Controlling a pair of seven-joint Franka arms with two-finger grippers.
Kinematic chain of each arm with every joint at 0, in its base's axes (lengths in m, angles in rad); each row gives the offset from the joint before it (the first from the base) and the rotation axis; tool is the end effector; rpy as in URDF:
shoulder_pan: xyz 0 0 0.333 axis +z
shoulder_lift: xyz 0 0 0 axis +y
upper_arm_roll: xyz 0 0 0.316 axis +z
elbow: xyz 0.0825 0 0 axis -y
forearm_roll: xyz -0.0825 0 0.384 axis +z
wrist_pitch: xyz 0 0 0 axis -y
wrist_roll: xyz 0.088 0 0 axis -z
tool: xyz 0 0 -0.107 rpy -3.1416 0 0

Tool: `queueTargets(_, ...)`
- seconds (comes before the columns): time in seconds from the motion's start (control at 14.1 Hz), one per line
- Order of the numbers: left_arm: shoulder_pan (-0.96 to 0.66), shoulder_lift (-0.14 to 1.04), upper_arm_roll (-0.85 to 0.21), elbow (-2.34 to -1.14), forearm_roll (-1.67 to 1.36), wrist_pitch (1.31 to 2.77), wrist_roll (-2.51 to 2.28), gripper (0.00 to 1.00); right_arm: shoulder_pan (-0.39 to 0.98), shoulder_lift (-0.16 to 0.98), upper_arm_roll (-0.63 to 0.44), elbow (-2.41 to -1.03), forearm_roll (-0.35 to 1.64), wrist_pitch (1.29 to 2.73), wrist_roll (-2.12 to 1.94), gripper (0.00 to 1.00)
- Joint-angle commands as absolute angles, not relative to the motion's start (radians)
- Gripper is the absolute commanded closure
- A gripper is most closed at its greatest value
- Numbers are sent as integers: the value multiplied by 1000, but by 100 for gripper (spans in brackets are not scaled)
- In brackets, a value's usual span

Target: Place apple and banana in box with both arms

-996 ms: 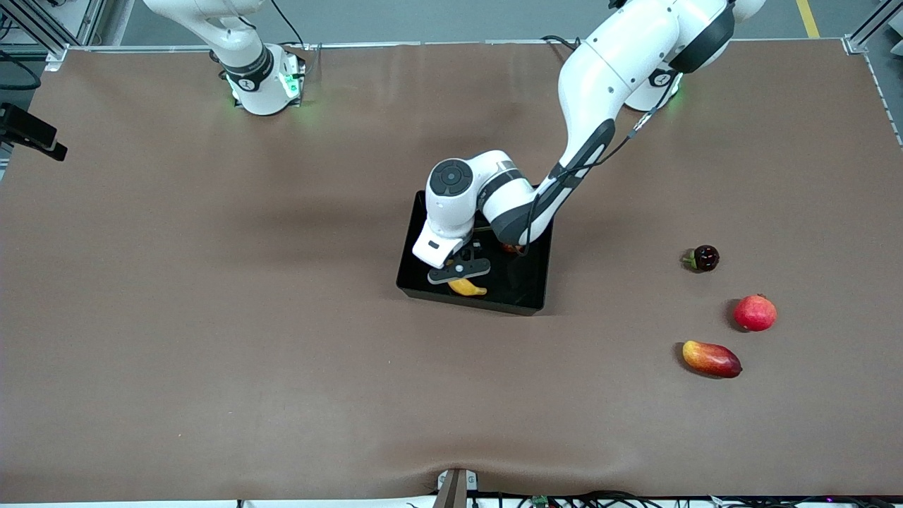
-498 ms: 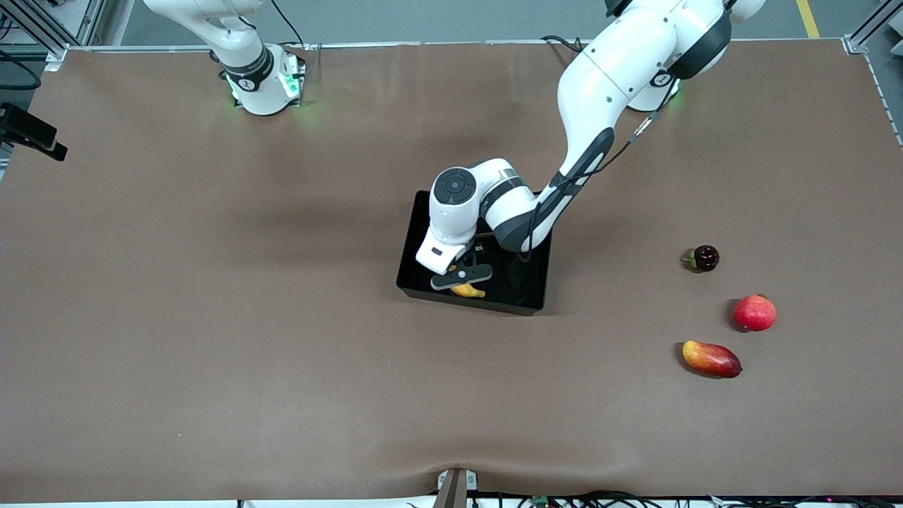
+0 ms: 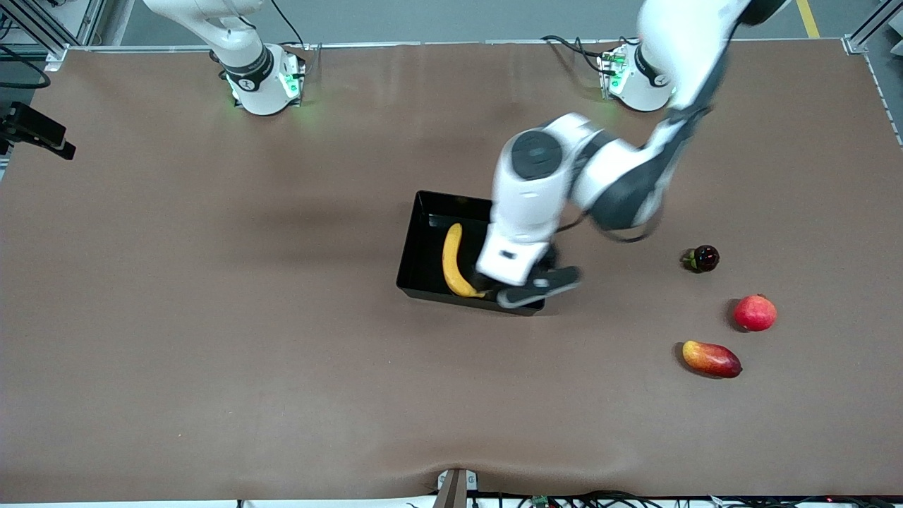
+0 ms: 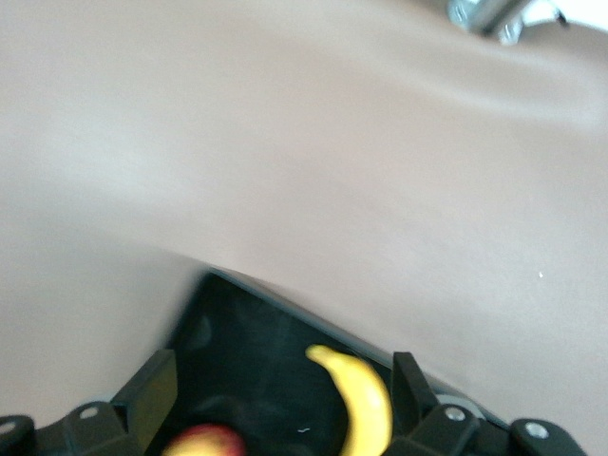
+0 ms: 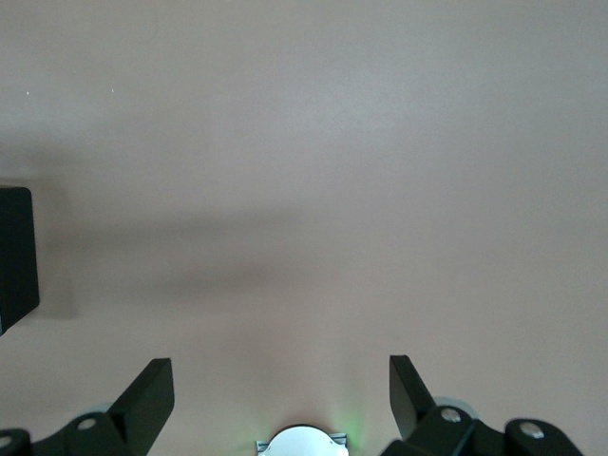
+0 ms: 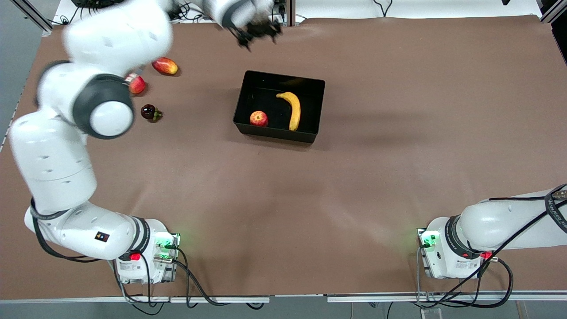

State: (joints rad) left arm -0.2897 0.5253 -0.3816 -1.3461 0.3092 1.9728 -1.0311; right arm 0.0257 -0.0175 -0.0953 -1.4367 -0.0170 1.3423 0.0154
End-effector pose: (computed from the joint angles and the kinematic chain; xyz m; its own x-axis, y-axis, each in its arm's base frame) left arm 0.6066 -0.3841 0.4525 0.9354 0.3133 0.1641 0.3077 -0.9496 0.0592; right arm 0.5222 -0.0391 0.6765 0.9931 -0.0884 -0.0766 -0.0874 -0.9960 0.0163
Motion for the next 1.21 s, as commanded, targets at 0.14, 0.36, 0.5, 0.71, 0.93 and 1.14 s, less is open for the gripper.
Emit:
queueTargets(0.14, -115, 307, -391, -1399, 250, 1737, -738, 0, 29, -17, -92, -1427, -20, 1327, 9, 0)
queueTargets(0.36, -22, 217, -391, -1399, 249, 1588, -565, 0, 28, -17, -92, -1427, -18, 1325, 11, 0)
queueTargets(0.5, 30, 158, -390, -1399, 244, 1493, -439, 0, 28, -18, -92, -1427, -20, 1324, 11, 0)
queueTargets(0.71, 129, 86, -391, -1407, 149, 1439, -362, 0, 21, -18, -94, -1427, -20, 1324, 11, 0)
queueTargets(0.93, 181, 14, -393, -1431, 104, 1433, -298, 0, 20, -18, -94, -1427, -20, 1324, 11, 0)
queueTargets(1.14, 161, -56, -333, -1503, 101, 1433, -180, 0, 18, -17, -95, -1427, -20, 1318, 11, 0)
